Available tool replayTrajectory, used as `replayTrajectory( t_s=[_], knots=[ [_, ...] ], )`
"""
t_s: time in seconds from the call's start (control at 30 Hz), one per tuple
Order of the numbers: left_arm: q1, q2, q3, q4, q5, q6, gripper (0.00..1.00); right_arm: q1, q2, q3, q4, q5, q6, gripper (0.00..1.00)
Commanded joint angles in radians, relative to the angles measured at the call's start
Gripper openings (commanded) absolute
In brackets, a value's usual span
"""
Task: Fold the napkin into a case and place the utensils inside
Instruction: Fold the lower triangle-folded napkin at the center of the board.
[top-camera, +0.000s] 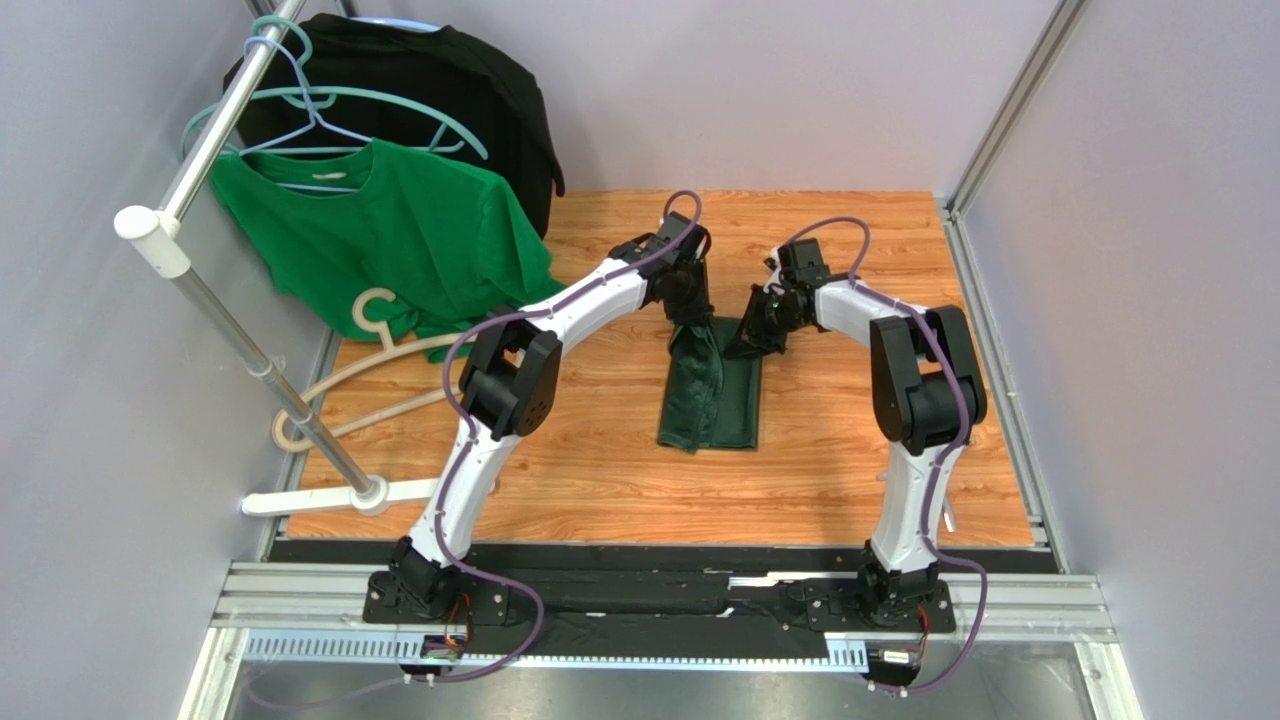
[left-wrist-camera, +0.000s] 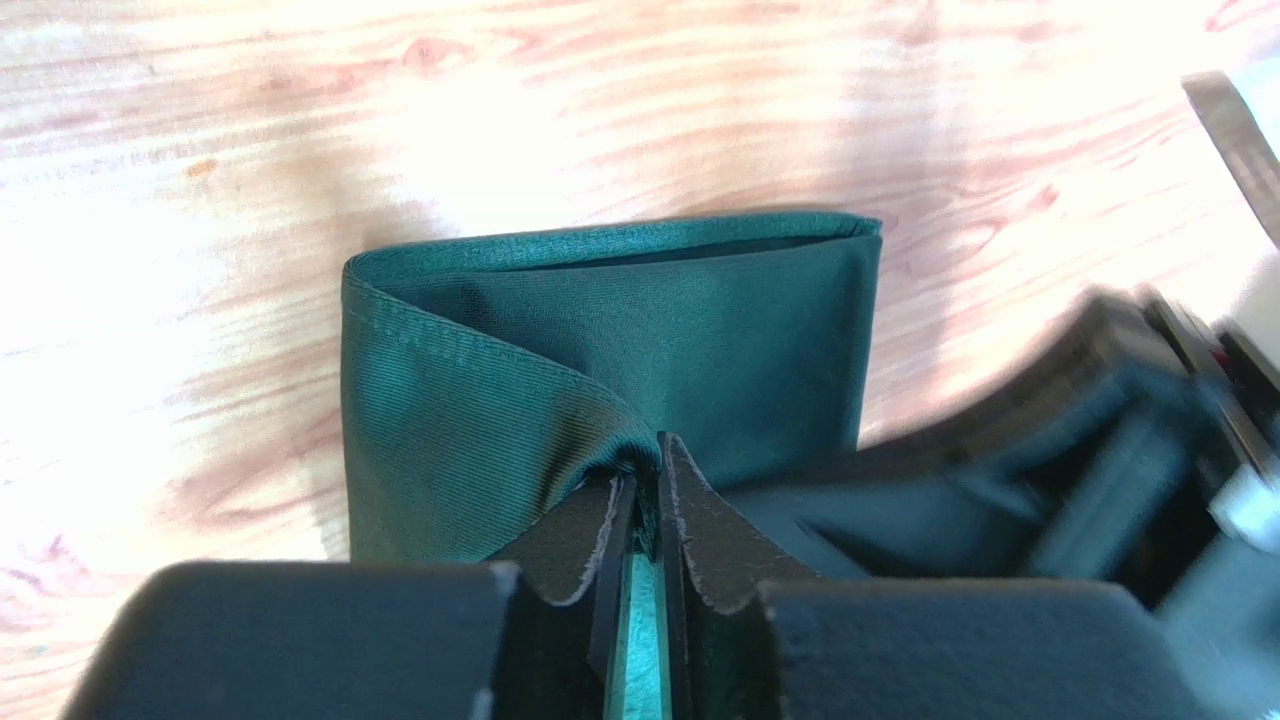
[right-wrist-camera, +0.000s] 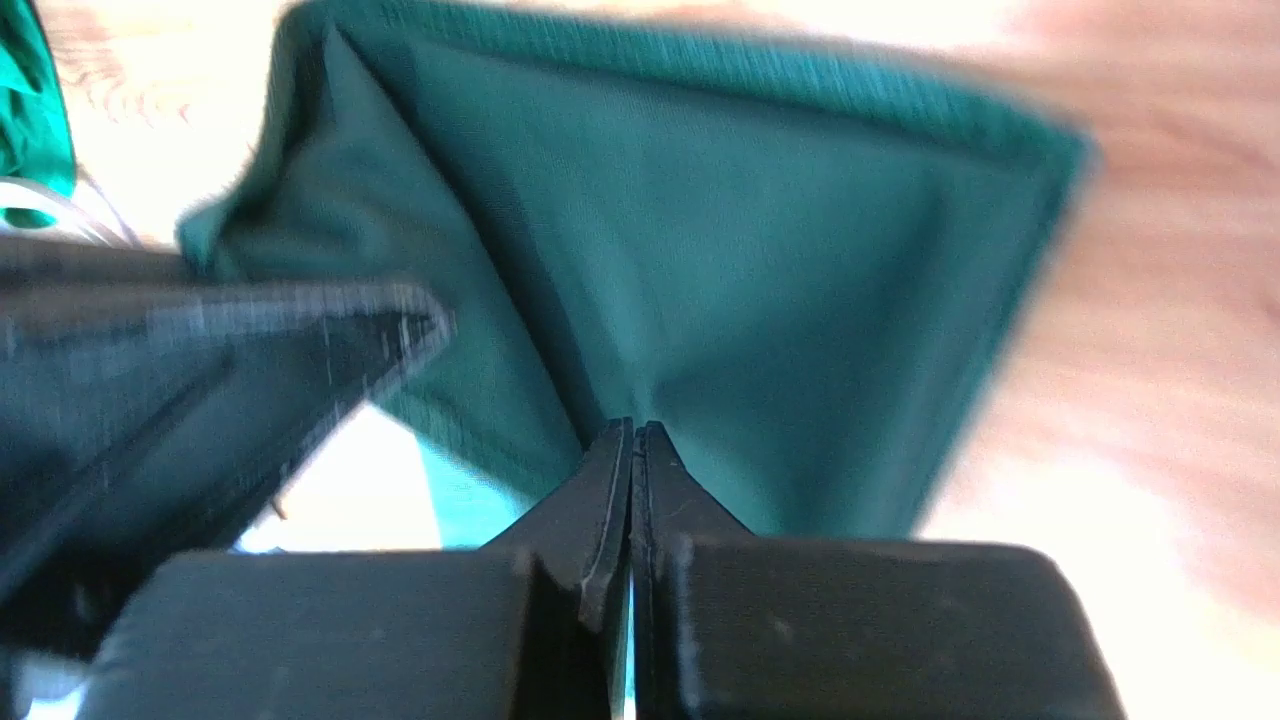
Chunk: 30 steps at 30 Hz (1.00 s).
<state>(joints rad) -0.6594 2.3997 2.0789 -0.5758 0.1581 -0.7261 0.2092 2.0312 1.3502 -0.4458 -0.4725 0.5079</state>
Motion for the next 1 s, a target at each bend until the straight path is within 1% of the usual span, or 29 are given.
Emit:
replayTrajectory(
  t_s=[0.0, 0.03, 0.1, 0.13, 0.2, 0.3, 0.37, 0.43, 0.47, 0.53, 0.57, 0.6, 0.63, 0.67, 0.7, 0.73, 0.77, 0.8, 0.83, 0.87, 0.97],
  knots=[
    [-0.012, 0.004, 0.003, 0.074, -0.045, -0.024, 0.19, -0.014, -0.144, -0.042, -0.010, 0.064, 0.012, 0.00],
    [-0.019, -0.011, -0.002, 0.083, -0.057, -0.019, 0.29, -0.016, -0.157, -0.052, -0.011, 0.070, 0.004, 0.00],
    [-0.035, -0.027, 0.000, 0.088, -0.087, -0.009, 0.37, -0.014, -0.192, -0.083, -0.010, 0.084, 0.000, 0.00],
    [-0.039, -0.039, 0.003, 0.088, -0.097, -0.004, 0.46, -0.014, -0.200, -0.091, -0.019, 0.095, -0.009, 0.00],
    [-0.042, -0.047, 0.021, 0.083, -0.103, 0.007, 0.50, -0.014, -0.230, -0.121, -0.016, 0.103, -0.014, 0.00],
    [-0.042, -0.053, 0.063, 0.038, -0.068, 0.013, 0.61, -0.014, -0.267, -0.172, -0.008, 0.103, -0.026, 0.00],
    [-0.049, -0.077, 0.056, 0.042, -0.004, 0.011, 0.73, -0.016, -0.276, -0.192, 0.016, 0.083, -0.031, 0.00],
    [-0.055, -0.103, 0.072, 0.004, 0.017, 0.023, 0.95, -0.016, -0.276, -0.203, 0.019, 0.080, -0.040, 0.00],
    [-0.058, -0.112, 0.076, -0.021, 0.044, 0.043, 0.97, -0.016, -0.275, -0.204, 0.021, 0.077, -0.048, 0.00],
    [-0.059, -0.164, 0.054, -0.077, 0.046, 0.077, 0.97, -0.016, -0.272, -0.203, 0.021, 0.072, -0.046, 0.00],
    [-0.055, -0.187, 0.037, -0.096, 0.025, 0.117, 0.97, -0.014, -0.273, -0.204, 0.027, 0.058, -0.048, 0.00],
    [-0.055, -0.213, 0.011, -0.110, 0.006, 0.141, 0.93, -0.014, -0.272, -0.206, 0.035, 0.051, -0.046, 0.00],
    [-0.055, -0.268, -0.056, -0.108, -0.037, 0.166, 0.90, -0.013, -0.272, -0.206, 0.057, 0.045, -0.045, 0.00],
    [-0.055, -0.293, -0.087, -0.108, -0.067, 0.218, 0.86, -0.010, -0.264, -0.197, 0.065, 0.029, -0.045, 0.00],
    [-0.049, -0.330, -0.117, -0.099, -0.093, 0.246, 0.72, -0.008, -0.256, -0.191, 0.076, 0.025, -0.042, 0.00],
    [-0.043, -0.339, -0.167, -0.088, -0.109, 0.273, 0.65, -0.008, -0.238, -0.184, 0.103, 0.018, -0.034, 0.00],
    [-0.034, -0.344, -0.183, -0.079, -0.100, 0.322, 0.60, -0.008, -0.224, -0.169, 0.116, 0.006, -0.028, 0.00],
    [-0.011, -0.338, -0.192, -0.070, -0.089, 0.341, 0.47, -0.010, -0.212, -0.157, 0.122, -0.003, -0.020, 0.00],
    [-0.002, -0.329, -0.200, -0.067, -0.071, 0.359, 0.41, -0.007, -0.197, -0.146, 0.133, -0.006, -0.005, 0.00],
    [0.006, -0.318, -0.197, -0.071, -0.069, 0.385, 0.39, -0.005, -0.166, -0.119, 0.139, -0.015, 0.000, 0.00],
    [0.026, -0.280, -0.184, -0.062, -0.077, 0.428, 0.39, 0.001, -0.112, -0.073, 0.137, -0.025, 0.007, 0.00]
  ],
)
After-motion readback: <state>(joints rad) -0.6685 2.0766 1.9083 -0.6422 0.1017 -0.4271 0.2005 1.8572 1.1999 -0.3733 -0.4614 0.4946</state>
